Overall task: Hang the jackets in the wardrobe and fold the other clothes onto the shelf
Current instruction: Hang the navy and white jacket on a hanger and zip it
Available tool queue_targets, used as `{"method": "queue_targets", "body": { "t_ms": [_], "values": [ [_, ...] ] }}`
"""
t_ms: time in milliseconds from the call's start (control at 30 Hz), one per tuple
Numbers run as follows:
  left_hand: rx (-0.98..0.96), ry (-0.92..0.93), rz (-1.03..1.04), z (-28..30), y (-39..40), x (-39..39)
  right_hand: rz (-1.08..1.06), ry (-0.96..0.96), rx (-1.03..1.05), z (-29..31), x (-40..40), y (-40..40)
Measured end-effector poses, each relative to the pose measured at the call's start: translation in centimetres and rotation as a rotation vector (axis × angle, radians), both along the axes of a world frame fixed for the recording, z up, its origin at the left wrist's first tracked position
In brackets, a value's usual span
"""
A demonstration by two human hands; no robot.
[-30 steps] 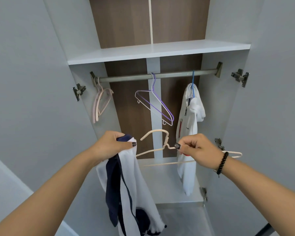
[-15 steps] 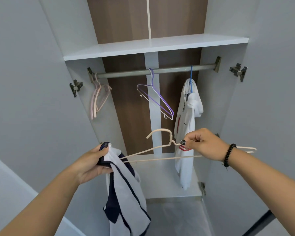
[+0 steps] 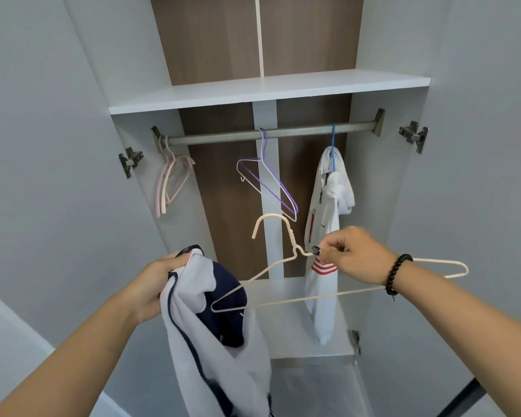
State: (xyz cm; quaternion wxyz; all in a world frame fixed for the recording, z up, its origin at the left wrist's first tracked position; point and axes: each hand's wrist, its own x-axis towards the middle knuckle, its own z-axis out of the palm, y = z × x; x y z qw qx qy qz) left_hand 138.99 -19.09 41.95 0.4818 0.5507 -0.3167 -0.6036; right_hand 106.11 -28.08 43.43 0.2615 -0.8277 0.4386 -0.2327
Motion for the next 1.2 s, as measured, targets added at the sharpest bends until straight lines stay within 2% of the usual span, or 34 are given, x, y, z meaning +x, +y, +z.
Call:
{"method": "queue_targets", "body": {
  "t_ms": [67,133,233,300,467,500,533,600,700,800,867,967,1033,1100,1200],
  "values": [
    [-0.058,-0.046,-0.075,1.0,0.2,-1.5,0.019,0.018,-0.004,-0.3,0.9,0.5],
    [-0.131,-0.216,-0.186,2.1,0.2,-3.3,0.059,-0.073,0.067,-0.9,1.8,1.3],
    [-0.33,-0.852,-0.381,3.2,-0.1,-5.6,0.097,-0.347,0.214,-1.6,2.5,2.0],
    [-0.427,-1.214,-0.374,3.6,-0.4,-6.4,0.073,-0.455,0.284,-2.1,2.7,2.3],
    [-0.612,-1.914,-0.304,3.4,-1.0,-6.1,0.05,-0.527,0.322,-2.5,3.6,2.9],
    [-0.661,-2.02,-0.302,3.2,-1.2,-6.0,0.04,-0.542,0.319,-2.5,3.6,3.0],
    [-0.695,-2.051,-0.301,3.0,-1.3,-6.0,0.028,-0.557,0.322,-2.5,3.6,3.0],
    [-0.702,-1.948,-0.309,2.4,-1.4,-5.8,0.009,-0.589,0.339,-2.6,3.4,3.1],
    [-0.528,-1.465,-0.293,1.3,-1.1,-5.2,-0.027,-0.632,0.334,-3.0,3.0,3.1],
    [-0.539,-1.226,-0.187,0.2,-0.8,-5.1,-0.055,-0.593,0.202,-3.3,3.2,3.2],
    [-0.57,-1.112,-0.091,0.3,-0.9,-5.2,-0.103,-0.556,-0.055,-3.0,3.7,3.6],
    [-0.602,-0.999,0.065,1.2,-1.2,-4.8,-0.135,-0.548,-0.594,-2.4,4.2,4.9],
    [-0.612,-0.941,0.149,2.1,-1.5,-4.1,-0.049,-0.59,-0.773,-3.0,4.6,6.1],
    [-0.619,-0.884,0.202,3.3,-1.7,-3.7,0.108,-0.593,-0.786,-4.4,5.6,7.6],
    [-0.647,-0.818,0.22,5.0,-1.7,-3.6,0.215,-0.506,-0.604,-6.9,7.8,8.2]
  ]
}}
